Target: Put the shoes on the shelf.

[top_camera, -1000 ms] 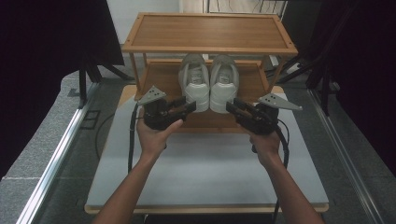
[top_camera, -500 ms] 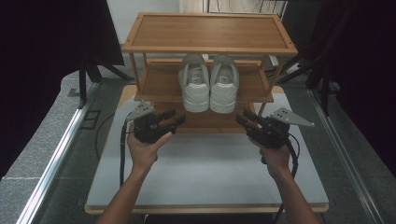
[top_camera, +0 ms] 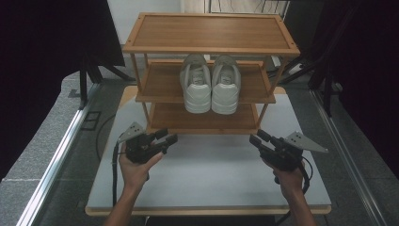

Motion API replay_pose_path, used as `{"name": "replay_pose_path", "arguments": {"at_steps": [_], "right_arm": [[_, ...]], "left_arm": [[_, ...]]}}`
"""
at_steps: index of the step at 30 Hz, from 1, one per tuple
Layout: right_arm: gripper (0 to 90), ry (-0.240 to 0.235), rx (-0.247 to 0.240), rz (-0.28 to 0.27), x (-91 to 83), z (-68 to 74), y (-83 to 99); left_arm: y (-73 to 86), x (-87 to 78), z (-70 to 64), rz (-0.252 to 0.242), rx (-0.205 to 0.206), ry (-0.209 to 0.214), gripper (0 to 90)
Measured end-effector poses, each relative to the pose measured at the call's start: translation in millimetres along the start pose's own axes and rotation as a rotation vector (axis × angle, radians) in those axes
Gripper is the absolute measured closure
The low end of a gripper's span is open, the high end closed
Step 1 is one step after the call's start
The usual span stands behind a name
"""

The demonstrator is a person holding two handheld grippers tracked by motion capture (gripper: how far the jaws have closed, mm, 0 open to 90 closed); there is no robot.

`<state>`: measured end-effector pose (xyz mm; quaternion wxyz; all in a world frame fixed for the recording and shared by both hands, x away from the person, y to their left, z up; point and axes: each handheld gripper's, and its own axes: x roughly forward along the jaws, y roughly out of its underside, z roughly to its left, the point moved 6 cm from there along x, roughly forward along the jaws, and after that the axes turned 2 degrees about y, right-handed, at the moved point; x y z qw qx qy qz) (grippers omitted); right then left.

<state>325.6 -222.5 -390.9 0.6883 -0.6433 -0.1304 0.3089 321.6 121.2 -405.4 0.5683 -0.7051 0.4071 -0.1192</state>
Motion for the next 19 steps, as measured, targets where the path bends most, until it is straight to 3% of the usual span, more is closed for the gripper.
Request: {"name": "replay_pose_path", "arguments": {"at_steps": [1, 5, 7, 14, 18, 19], "right_arm": [[59.5, -0.001, 0.017, 0.006, -4.9, -3.6, 9.6], [59.5, 0.009, 0.039, 0.021, -10.7, -9.9, 25.4], [59.2, 0.021, 0.027, 0.040, -11.3, -12.2, 28.5], [58.8, 0.016, 0.033, 0.027, -13.5, -12.5, 27.5], [51.2, 0.030, 0.023, 0.041, -11.2, -11.6, 32.6], [45.1, 0.071, 0.020, 0.070, -8.0, -16.0, 40.6]], "left_arm": [[9.5, -2.3, 2.9, 0.011, -0.005, -0.013, 48.2], [21.8, -4.7, 7.4, 0.024, -0.030, -0.011, 48.1], [29.0, -5.1, 11.1, 0.032, -0.054, -0.011, 48.1], [29.7, -6.9, 10.1, 0.026, -0.048, -0.013, 47.9], [32.0, -6.7, 11.0, 0.030, -0.050, -0.012, 47.6], [33.3, -7.0, 12.2, 0.036, -0.052, -0.012, 47.5]]}}
